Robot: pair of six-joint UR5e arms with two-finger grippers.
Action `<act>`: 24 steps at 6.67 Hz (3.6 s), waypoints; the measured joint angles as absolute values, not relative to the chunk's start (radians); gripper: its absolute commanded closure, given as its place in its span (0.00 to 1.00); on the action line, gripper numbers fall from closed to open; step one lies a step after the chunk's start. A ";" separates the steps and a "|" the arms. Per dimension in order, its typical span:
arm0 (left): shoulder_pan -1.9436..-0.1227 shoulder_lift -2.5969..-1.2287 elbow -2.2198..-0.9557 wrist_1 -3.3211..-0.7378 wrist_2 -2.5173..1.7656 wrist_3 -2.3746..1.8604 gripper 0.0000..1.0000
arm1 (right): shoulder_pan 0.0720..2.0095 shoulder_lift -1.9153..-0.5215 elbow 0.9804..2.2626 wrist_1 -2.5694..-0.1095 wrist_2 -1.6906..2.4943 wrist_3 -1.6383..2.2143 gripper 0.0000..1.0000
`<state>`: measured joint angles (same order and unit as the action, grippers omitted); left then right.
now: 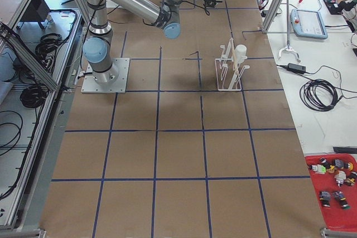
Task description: Transfer IKEA cup to right arm and place on rack
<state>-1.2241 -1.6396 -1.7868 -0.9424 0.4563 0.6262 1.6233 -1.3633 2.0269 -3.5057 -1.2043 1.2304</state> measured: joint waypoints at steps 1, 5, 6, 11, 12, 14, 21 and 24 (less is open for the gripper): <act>-1.236 -1.645 -1.859 -0.794 0.424 0.629 1.00 | 1.635 -1.363 2.027 -3.505 -1.177 1.317 0.00; -1.348 -1.704 -1.988 -0.326 0.409 0.475 0.99 | 1.679 -1.357 2.034 -3.501 -1.111 1.613 0.00; -1.363 -1.706 -2.018 -0.226 0.412 0.402 0.99 | 1.694 -1.356 2.037 -3.496 -1.114 1.648 0.00; -1.404 -1.702 -2.095 -0.083 0.420 0.336 0.99 | 1.762 -1.343 2.025 -3.460 -1.136 1.689 0.02; -1.406 -1.702 -2.097 -0.082 0.421 0.335 0.99 | 1.778 -1.336 2.022 -3.456 -1.145 1.685 0.02; -1.408 -1.700 -2.099 -0.081 0.422 0.334 0.98 | 1.800 -1.330 2.018 -3.447 -1.159 1.683 0.02; -1.408 -1.698 -2.098 -0.081 0.423 0.332 0.97 | 1.887 -1.269 1.895 -3.380 -1.259 1.617 0.04; -1.408 -1.698 -2.098 -0.081 0.423 0.331 0.97 | 1.909 -1.234 1.859 -3.373 -1.272 1.623 0.16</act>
